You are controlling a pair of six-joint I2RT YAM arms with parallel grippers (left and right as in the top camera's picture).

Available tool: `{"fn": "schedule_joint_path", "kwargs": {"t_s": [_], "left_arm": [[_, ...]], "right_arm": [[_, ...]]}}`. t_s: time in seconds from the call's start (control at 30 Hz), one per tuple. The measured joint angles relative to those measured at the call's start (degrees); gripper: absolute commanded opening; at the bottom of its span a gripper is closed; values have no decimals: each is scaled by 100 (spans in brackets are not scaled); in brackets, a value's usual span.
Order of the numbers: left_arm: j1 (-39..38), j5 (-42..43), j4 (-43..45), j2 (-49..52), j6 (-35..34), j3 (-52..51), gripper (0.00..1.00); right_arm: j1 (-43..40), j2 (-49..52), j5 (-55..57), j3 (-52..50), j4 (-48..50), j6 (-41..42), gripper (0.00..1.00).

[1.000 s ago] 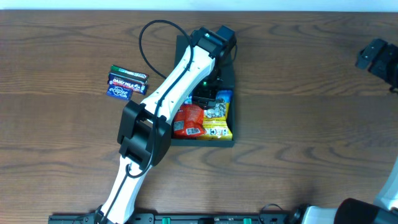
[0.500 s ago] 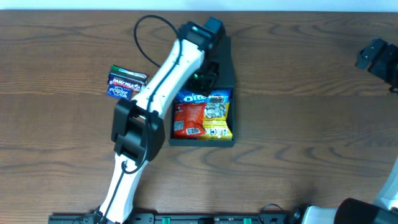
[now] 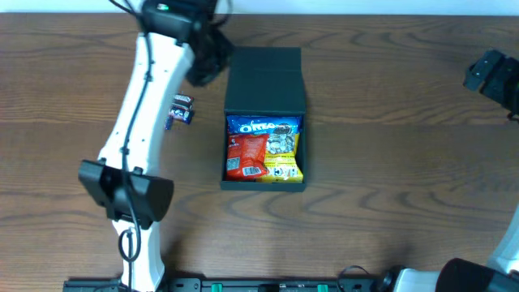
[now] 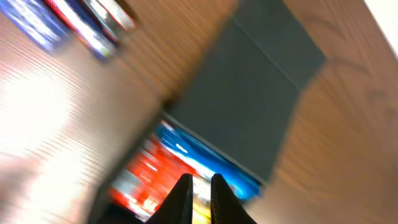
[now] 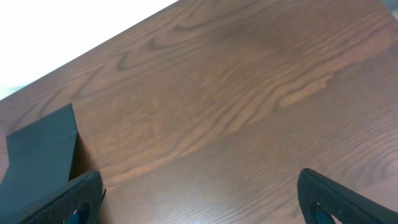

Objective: Pack container
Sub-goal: 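Withdraw the left gripper to the candy bars on the left, then grasp the green-wrapped candy bar with the left gripper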

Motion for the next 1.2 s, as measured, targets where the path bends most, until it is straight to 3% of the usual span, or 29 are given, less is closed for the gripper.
{"fn": "schedule_joint_path", "kwargs": {"t_s": [0.23,0.43,0.67,0.77,1.03,1.13,1.2], "left_arm": [[651,-682,11,13,105,-63,13],[1106,-822,354,151,-619,-85,12],[1202,-636,992,1021,-1674,-90,13],[1202,-337,1333,1458,-2205,-90,6],[1202,-44,1340,2048,-3161,-109,6],[1202,-52,1193,2092,-3279,-109,22],[1202,-74,1054,2094,-3322,-109,40]], "right_arm": [[0,4,0,0,2,0,99],[0,4,0,0,0,0,99],[0,4,0,0,0,0,99],[0,4,0,0,-11,0,99],[2,4,0,0,-66,0,99],[0,4,2,0,-83,0,99],[0,4,0,0,-83,0,99]]}}
